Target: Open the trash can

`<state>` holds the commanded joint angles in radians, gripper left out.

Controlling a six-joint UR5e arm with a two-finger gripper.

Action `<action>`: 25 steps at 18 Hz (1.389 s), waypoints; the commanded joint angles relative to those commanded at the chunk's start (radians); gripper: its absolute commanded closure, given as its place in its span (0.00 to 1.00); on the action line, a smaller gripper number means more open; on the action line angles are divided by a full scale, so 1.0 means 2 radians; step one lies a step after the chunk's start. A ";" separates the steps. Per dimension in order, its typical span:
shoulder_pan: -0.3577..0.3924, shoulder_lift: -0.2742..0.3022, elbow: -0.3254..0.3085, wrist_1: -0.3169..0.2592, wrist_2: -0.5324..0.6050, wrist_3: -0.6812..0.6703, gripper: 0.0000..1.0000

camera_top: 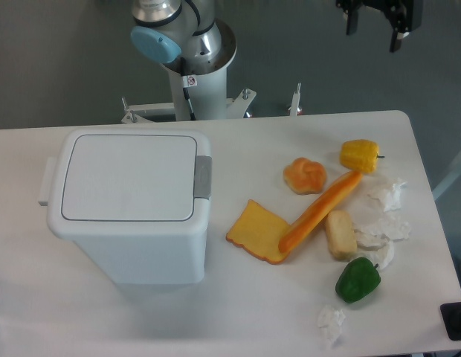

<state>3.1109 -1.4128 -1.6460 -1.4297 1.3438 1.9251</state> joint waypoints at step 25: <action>-0.013 0.012 -0.005 -0.001 -0.041 -0.077 0.00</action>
<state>3.0849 -1.3883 -1.6552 -1.4312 1.2625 1.7702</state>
